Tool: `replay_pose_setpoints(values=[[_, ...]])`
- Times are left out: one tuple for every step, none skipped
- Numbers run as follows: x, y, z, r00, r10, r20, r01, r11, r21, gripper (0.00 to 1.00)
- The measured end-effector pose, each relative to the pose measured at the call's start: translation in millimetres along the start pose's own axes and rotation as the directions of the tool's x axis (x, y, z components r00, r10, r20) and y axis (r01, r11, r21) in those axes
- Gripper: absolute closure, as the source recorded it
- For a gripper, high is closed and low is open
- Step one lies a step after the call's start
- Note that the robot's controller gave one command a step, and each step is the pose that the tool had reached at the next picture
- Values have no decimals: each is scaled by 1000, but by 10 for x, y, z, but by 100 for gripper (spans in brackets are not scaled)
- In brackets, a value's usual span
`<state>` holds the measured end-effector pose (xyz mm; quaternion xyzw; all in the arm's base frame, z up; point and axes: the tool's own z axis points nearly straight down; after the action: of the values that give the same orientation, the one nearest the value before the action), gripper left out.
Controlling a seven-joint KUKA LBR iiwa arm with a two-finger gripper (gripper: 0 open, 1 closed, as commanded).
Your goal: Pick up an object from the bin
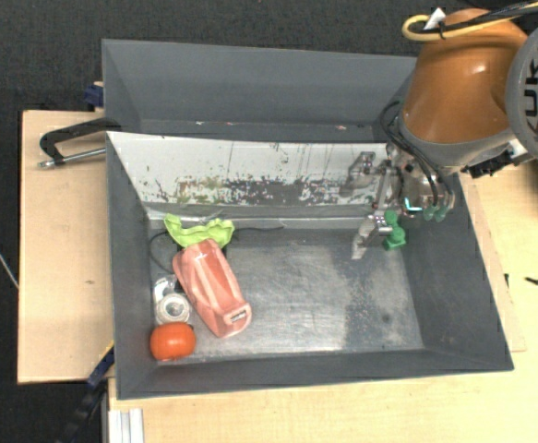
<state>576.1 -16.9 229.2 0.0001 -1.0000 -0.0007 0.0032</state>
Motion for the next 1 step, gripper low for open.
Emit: replay_pose_setpoints(values=[[-15,-1,-43,1000,0,8,0,1000,0,0]])
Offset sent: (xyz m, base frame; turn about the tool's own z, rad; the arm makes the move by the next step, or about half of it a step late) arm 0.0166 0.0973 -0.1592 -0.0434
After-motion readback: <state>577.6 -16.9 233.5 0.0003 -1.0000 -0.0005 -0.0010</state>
